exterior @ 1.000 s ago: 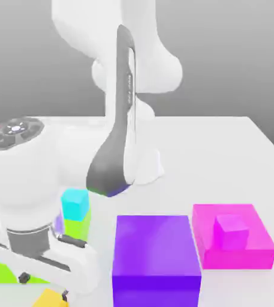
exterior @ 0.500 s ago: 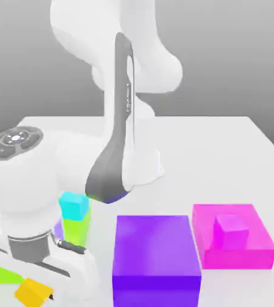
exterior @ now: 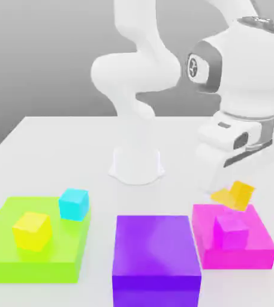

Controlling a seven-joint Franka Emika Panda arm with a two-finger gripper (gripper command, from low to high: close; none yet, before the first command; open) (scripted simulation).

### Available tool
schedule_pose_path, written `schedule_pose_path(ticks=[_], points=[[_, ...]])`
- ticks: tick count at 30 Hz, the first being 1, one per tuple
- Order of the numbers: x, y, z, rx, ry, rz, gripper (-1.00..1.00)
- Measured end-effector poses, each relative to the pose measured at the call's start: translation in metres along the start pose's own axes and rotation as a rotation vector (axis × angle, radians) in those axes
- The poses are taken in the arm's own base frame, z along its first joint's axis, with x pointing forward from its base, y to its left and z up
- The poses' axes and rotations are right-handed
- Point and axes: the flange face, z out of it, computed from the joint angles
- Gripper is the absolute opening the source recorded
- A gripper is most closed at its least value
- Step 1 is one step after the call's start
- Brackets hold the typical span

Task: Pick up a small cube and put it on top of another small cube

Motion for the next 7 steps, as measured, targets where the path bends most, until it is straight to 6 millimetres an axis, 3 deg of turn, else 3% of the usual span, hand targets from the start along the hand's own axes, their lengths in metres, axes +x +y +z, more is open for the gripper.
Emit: schedule_pose_path(ticks=[3,4,7], points=[[-0.003,-0.002,0.039,-0.002,-0.003,-0.007,-1.00],[-0.004,-0.001,0.049,-0.002,-0.003,-0.007,1.00],[-0.003,0.000,0.049,-0.002,-0.003,-0.004,1.00]])
